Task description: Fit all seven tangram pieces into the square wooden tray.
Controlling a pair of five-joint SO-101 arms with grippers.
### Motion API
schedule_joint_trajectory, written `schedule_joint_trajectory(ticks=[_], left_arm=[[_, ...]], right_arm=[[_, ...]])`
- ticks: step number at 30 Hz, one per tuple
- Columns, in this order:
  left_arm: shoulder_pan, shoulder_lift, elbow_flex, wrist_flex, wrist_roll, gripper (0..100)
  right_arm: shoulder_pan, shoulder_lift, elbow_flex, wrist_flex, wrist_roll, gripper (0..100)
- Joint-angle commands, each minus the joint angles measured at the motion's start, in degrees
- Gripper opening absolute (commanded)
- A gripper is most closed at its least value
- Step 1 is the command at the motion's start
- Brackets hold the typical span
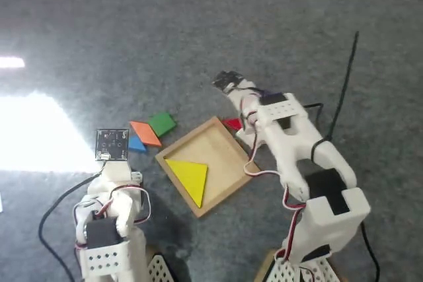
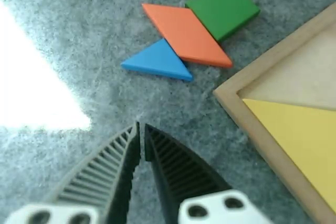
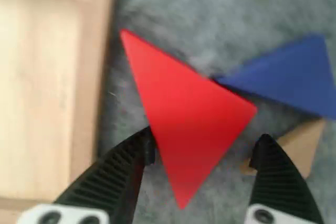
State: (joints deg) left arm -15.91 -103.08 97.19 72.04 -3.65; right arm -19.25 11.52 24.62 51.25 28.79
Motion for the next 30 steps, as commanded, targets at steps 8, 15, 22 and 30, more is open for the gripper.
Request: schedule_joint_trajectory(ticks=[8,15,22,30], left_arm=[[-0.4,-1.1,-0.7,0.2,0.1,1],[-0.4,-1.1,-0.7,0.2,0.1,1],[-0.4,-1.1,-0.7,0.2,0.1,1],[-0.4,-1.1,-0.7,0.2,0.1,1]], right_arm=[[6.5,-1.0,-0.9,4.2,-1.5,29.6],[4.4,-6.7,-1.1,2.1,8.8,29.9],[-2.0,-5.9,-1.1,1.1,21.5,29.9],[-3.2,0.0,-1.1,-2.9,27.0,29.9]])
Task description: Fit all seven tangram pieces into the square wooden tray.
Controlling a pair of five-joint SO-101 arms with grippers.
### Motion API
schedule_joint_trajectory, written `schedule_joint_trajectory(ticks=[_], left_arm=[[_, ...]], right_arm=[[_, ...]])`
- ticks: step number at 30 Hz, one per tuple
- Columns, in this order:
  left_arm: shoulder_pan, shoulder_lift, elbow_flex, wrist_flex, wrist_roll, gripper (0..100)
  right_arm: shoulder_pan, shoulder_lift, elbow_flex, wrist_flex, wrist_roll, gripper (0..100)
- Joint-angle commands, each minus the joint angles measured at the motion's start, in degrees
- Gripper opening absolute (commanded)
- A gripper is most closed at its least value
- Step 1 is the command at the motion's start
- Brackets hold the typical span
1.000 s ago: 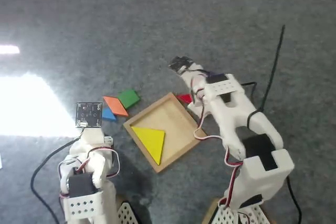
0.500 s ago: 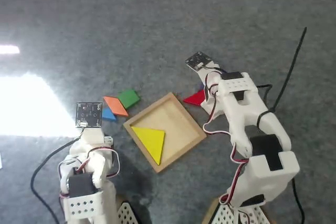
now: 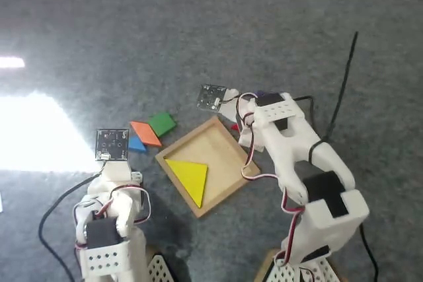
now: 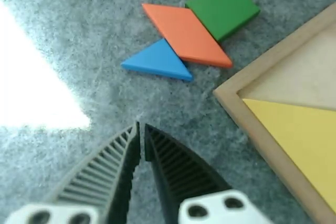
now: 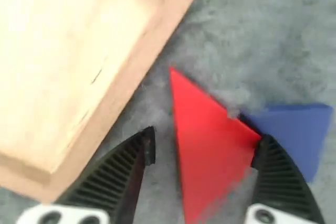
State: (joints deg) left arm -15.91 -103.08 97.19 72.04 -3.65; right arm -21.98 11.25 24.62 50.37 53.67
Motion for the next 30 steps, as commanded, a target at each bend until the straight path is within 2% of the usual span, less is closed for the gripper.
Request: schedule_joint_trajectory(ticks=[1,9,16,24,30], left_arm=[[-0.4,-1.1,-0.7,0.2,0.1,1],[-0.4,-1.1,-0.7,0.2,0.1,1],[-0.4,-1.1,-0.7,0.2,0.1,1],[-0.4,-1.1,-0.7,0.2,0.1,1],[-0.4,-1.1,-0.7,0.2,0.1,1]], right_arm=[[-0.5,0.7,-1.1,-2.1,2.5,29.9],[1.1,0.9,-1.1,-1.8,1.9,29.7],[2.7,0.9,-5.1,-1.7,-3.4,29.9],[3.6,4.2,-6.4,-2.2,-3.4,29.6],[5.9,9.4,-14.2,3.2,-3.6,29.6]])
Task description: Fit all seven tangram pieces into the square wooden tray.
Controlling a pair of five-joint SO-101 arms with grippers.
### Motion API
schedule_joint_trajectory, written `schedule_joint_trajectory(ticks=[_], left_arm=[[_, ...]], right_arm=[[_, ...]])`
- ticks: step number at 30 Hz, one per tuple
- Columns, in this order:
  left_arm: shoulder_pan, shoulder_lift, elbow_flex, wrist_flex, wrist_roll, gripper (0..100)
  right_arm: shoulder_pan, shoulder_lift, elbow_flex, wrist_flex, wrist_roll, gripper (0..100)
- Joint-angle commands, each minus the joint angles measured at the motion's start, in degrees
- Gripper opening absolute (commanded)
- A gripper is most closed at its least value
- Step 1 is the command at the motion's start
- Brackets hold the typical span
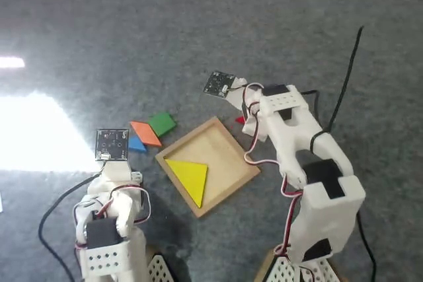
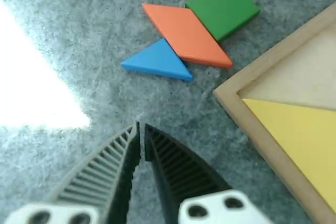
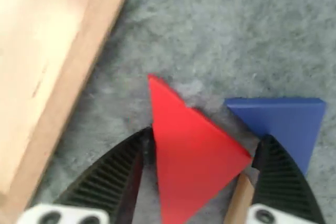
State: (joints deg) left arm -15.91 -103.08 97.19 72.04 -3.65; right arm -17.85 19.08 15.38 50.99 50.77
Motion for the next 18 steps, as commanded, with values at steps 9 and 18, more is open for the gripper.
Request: schedule_joint_trajectory(ticks=[9,18], left_arm=[[-0.4,-1.1,-0.7,0.2,0.1,1],[-0.4,-1.1,-0.7,0.2,0.1,1]], right_arm=[[1.9,1.8,-5.4,9.3,-2.8,19.1],[6.2,-2.3,0.6,9.4,-13.6,15.0]])
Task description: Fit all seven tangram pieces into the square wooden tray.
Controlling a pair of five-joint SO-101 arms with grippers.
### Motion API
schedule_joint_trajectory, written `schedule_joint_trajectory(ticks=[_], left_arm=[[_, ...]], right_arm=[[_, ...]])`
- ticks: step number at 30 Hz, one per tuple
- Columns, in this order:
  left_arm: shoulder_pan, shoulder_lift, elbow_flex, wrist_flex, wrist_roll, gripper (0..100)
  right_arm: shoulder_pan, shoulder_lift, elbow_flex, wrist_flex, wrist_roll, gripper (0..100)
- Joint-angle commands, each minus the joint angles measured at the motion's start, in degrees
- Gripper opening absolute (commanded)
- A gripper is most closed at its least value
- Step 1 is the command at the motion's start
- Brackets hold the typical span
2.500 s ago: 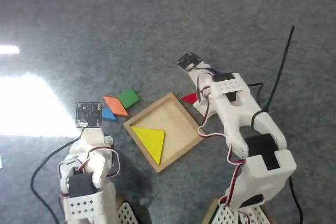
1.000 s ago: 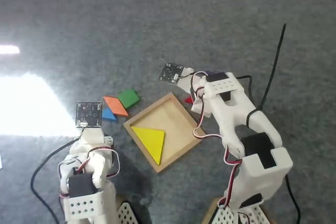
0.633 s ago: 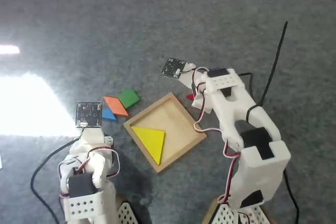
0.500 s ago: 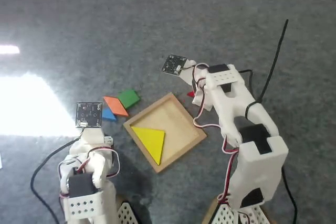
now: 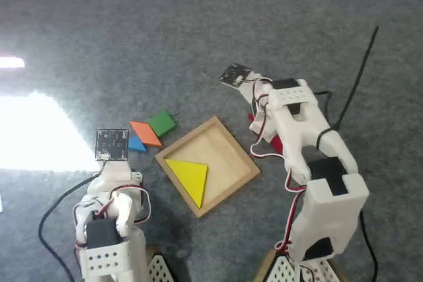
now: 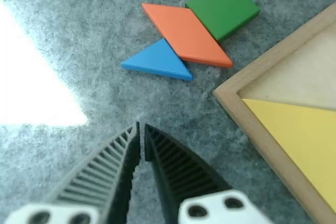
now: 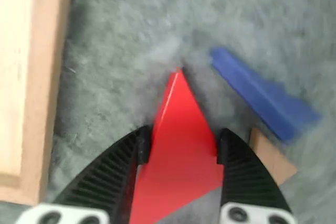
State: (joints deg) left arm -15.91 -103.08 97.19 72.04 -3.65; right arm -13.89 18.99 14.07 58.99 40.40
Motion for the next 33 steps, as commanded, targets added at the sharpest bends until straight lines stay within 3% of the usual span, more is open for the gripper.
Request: schedule_joint_trajectory(ticks=[1,9,14,25,33], left_arm=[[-0.4,-1.1,-0.7,0.2,0.1,1],[-0.4,-1.1,-0.7,0.2,0.1,1],[-0.4,-1.1,-0.7,0.2,0.1,1],[-0.4,-1.1,-0.7,0.2,0.1,1],[-0.4,-1.1,-0.7,0.2,0.1,1]], right_arm=[[2.6,-2.6,2.5,1.4,-4.2,14.9],[3.3,-11.8,11.8,0.8,-6.5,14.7],[7.6,-22.2,15.8,-0.1,-10.9,14.7],[9.8,-38.5,21.0,5.1,-9.3,14.7],[9.3,-39.6,24.4,6.0,-8.5,15.0]])
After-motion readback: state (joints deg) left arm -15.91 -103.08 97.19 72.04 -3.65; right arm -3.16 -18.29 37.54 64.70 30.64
